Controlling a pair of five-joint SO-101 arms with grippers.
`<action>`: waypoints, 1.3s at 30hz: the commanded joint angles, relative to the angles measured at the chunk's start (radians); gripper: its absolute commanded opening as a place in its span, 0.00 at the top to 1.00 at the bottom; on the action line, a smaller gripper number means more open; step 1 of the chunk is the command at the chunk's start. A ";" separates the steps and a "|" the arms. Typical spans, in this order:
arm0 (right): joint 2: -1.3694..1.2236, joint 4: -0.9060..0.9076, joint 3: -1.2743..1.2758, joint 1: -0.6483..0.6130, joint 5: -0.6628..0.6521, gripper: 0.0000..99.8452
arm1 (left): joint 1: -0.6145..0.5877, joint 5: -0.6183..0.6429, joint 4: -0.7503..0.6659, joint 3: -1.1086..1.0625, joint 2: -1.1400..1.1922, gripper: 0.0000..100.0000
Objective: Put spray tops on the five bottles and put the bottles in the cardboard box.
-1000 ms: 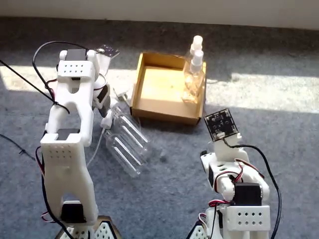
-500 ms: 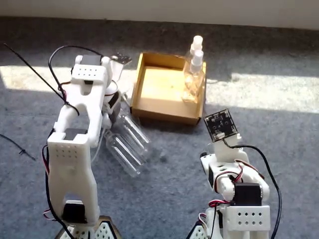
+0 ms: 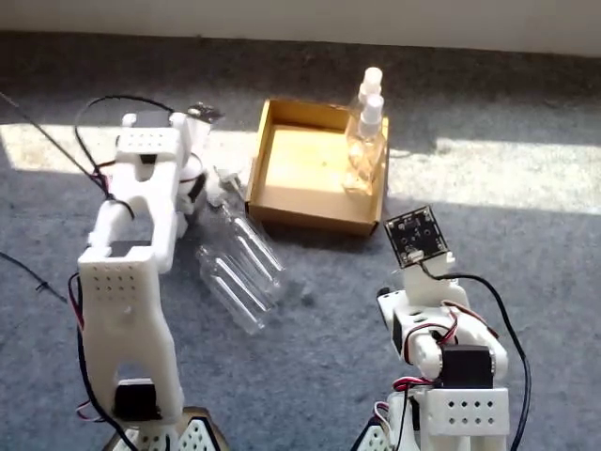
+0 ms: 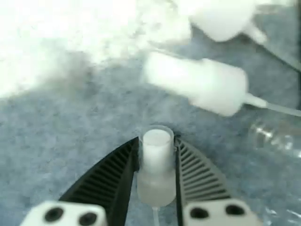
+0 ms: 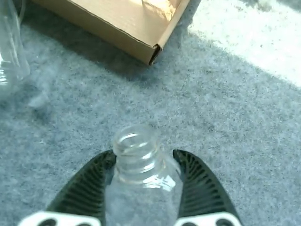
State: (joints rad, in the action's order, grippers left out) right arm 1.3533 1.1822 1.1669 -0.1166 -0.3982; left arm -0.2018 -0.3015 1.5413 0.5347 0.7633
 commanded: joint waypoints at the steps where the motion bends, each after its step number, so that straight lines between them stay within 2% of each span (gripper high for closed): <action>1: 0.008 -0.004 -0.010 -0.079 0.011 1.00 | -0.108 0.003 0.060 0.099 -0.176 0.98; 4: 0.010 -0.027 -0.010 -0.163 0.012 1.00 | -0.130 0.003 0.118 0.142 -0.285 0.98; 8: 0.012 -0.222 -0.004 -0.226 0.011 1.00 | -0.125 0.011 0.203 0.170 -0.470 0.98; 12: 0.013 -0.355 0.048 -0.268 0.011 1.00 | -0.107 0.094 0.215 0.116 -0.717 0.98; 16: 0.013 -0.455 0.110 -0.398 0.011 1.00 | -0.004 0.110 0.213 -0.056 -1.004 0.98; 19: 0.013 -0.579 0.180 -0.490 0.011 1.00 | 0.111 0.192 0.204 -0.176 -1.221 0.98; 24: 0.013 -0.648 0.237 -0.507 0.014 1.00 | 0.265 0.325 0.071 -0.323 -1.527 0.98; 29: 0.048 -0.650 0.239 -0.509 0.120 1.00 | 0.378 0.499 -0.166 -0.553 -1.695 0.98; 34: 0.266 -0.579 0.308 -0.513 0.130 1.00 | 0.458 0.644 -0.463 -0.812 -1.779 0.98; 39: 0.498 -0.444 0.380 -0.524 0.130 1.00 | 0.565 0.721 -0.672 -1.006 -1.834 0.98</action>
State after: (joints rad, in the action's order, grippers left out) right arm 1.7384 0.6774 1.5443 -0.6291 -0.2754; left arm 0.2785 0.3613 1.0349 -0.3583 -1.0273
